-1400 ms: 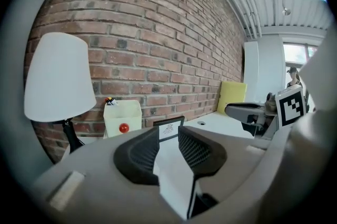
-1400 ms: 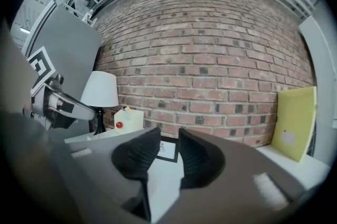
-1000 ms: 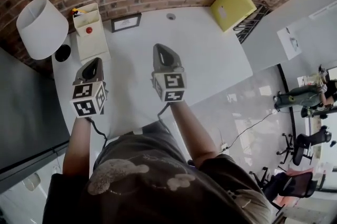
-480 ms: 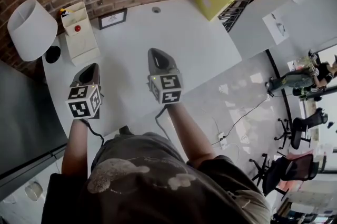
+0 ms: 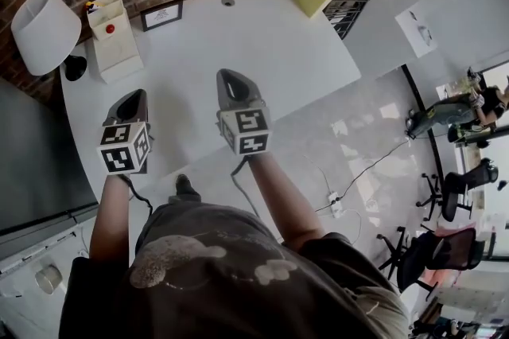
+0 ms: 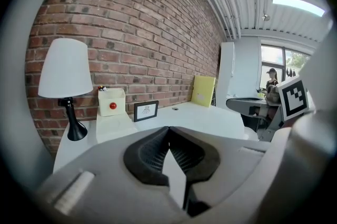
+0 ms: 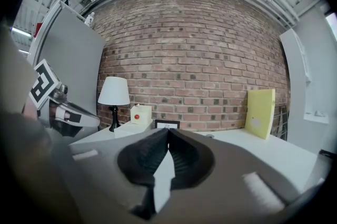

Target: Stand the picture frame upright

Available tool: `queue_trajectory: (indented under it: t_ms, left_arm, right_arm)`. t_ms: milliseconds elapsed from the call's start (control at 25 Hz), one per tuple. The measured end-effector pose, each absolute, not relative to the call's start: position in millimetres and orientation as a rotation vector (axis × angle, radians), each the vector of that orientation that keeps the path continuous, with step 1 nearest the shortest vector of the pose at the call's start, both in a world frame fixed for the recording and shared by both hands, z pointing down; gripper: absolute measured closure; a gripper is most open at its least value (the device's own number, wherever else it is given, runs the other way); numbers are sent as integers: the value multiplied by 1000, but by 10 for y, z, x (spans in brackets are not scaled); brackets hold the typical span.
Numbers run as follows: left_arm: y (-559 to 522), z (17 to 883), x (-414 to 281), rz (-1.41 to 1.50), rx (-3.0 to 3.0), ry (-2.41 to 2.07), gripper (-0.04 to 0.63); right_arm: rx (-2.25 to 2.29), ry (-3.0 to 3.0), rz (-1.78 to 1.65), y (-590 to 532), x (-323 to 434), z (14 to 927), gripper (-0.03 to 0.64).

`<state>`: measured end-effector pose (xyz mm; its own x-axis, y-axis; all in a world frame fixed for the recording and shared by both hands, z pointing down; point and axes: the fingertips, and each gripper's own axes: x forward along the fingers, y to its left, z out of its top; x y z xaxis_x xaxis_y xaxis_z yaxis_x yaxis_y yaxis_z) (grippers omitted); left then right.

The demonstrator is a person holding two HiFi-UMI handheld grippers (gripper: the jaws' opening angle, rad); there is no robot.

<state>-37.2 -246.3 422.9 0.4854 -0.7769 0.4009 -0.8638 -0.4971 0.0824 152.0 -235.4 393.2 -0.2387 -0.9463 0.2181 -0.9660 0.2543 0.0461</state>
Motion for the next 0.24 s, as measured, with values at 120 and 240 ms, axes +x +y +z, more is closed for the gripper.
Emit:
queue_trajectory:
  t_ms: [120, 240]
  left_arm:
    - [-2229, 4176, -273, 459, 2468, -1398, 586]
    - [-1994, 4128, -164, 456, 2480, -1395, 586]
  right_arm:
    - [1796, -2330, 146, -2119, 1620, 3895, 612]
    - [1802, -2332, 145, -1886, 1733, 3861, 612]
